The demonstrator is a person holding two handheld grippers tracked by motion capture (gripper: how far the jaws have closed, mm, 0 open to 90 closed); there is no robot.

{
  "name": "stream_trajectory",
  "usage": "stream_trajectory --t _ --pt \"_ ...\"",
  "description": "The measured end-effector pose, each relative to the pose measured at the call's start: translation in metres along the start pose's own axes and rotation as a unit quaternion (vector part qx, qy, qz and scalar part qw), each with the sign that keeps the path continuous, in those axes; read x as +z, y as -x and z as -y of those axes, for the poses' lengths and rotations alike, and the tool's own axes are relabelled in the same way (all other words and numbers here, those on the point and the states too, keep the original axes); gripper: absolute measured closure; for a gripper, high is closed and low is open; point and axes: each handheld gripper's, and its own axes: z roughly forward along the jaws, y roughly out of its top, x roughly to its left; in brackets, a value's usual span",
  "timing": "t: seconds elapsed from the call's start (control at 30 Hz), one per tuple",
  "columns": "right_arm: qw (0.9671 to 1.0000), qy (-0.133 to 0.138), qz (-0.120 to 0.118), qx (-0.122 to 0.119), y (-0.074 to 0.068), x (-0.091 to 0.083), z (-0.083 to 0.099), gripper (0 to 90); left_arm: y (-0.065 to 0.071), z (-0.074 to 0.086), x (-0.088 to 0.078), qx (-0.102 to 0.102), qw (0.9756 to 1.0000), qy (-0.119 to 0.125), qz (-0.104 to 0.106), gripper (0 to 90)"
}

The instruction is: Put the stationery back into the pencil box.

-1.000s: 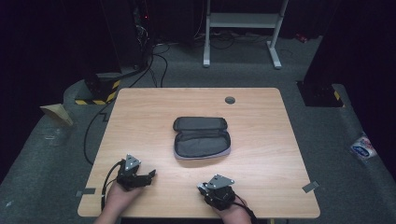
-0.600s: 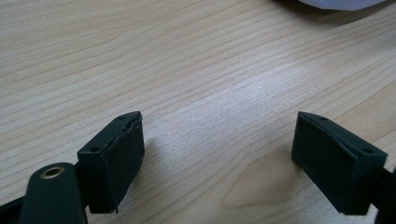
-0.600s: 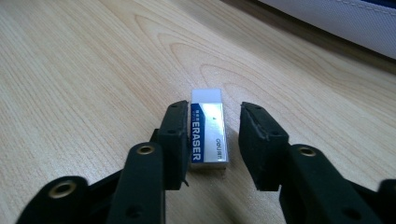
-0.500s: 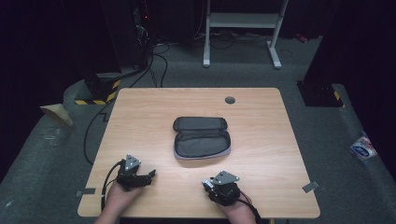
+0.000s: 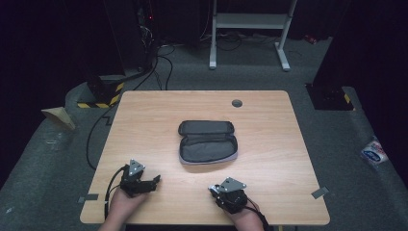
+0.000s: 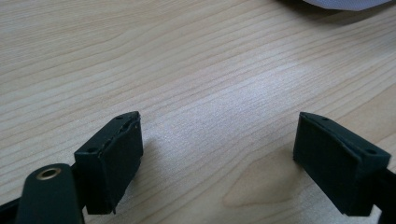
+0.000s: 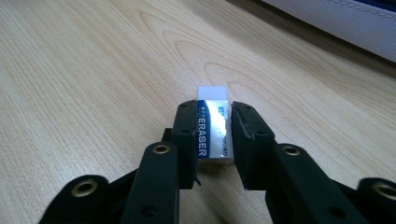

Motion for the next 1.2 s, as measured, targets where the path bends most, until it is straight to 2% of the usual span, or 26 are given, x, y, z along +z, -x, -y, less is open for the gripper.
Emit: stream_trajectory --t 0.13,0.33,0.53,0.67,1.0,1.2 --pt "1.0 0.001 -0.002 0.003 0.002 0.001 -0.001 71.9 0.0 0.0 0.0 0.0 1.0 0.0 0.0 15.7" --pt "0.9999 0.009 0.01 0.004 0.004 -0.001 -0.001 71.9 0.0 0.0 0.0 0.0 1.0 0.0 0.001 15.4" --pt "0.9995 0.022 0.011 0.022 0.012 -0.005 -0.001 72.1 0.0 0.0 0.001 0.0 1.0 0.0 0.0 14.9" --pt "0.9992 0.032 0.016 0.015 0.014 -0.007 -0.003 72.1 0.0 0.0 0.001 0.0 1.0 0.0 0.001 14.6" --pt "0.9981 0.048 0.028 0.028 0.021 -0.016 -0.003 72.2 0.0 -0.002 0.002 -0.001 1.0 -0.001 0.0 13.6" --pt "0.9971 0.061 0.039 0.024 0.022 -0.022 -0.006 72.2 0.0 -0.002 0.003 -0.002 1.0 -0.002 -0.001 13.6"
